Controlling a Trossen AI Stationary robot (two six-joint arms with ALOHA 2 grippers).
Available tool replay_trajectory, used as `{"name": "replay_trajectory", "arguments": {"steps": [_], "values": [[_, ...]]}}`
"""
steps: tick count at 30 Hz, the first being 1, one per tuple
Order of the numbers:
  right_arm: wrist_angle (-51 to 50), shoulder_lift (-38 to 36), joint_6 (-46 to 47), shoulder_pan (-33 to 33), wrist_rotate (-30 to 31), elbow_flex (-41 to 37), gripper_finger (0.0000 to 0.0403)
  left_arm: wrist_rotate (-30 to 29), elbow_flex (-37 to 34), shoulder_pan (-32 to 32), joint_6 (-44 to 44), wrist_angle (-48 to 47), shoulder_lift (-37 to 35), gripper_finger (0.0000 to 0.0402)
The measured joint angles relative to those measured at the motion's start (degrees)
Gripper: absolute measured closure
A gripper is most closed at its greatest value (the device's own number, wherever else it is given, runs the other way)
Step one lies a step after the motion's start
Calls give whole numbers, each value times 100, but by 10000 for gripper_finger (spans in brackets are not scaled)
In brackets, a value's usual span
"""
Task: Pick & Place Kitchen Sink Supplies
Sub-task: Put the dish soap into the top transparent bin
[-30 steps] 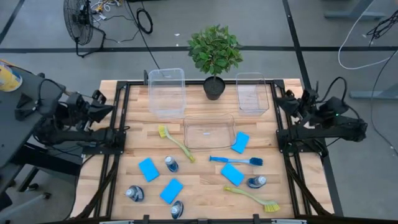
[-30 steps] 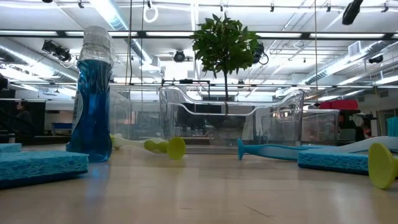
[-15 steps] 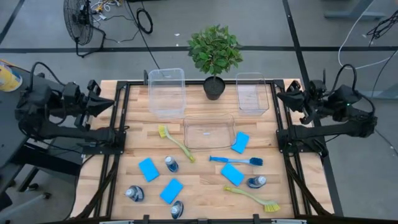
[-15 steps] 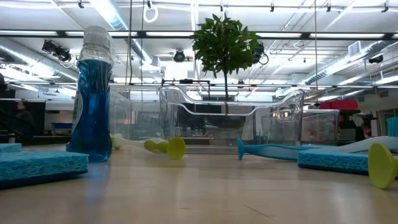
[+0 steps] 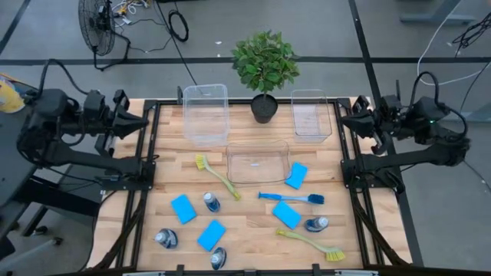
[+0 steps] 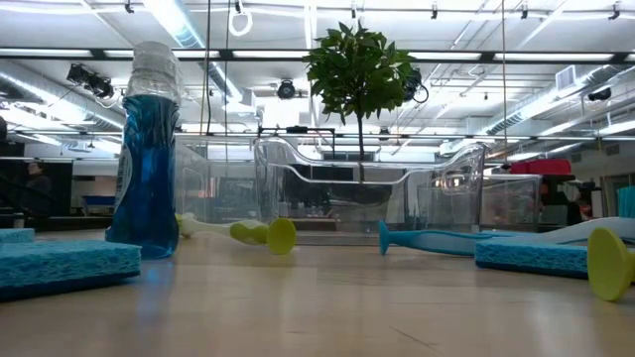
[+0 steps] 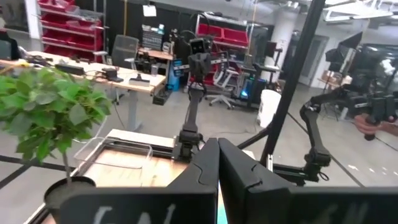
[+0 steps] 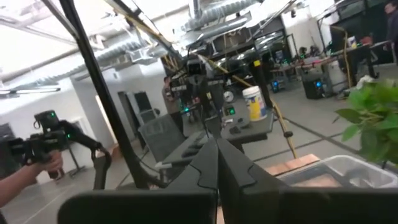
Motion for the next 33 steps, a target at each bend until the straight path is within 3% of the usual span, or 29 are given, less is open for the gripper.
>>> {"name": "replay_trajectory", "arguments": {"steps": [15, 33], "values": [[-88, 265, 0, 2, -239, -2, 403, 571, 32, -2, -5, -276, 516, 395], [-95, 274, -2, 2, -363, -2, 403, 598, 32, -2, -7, -271, 593, 394]]}}
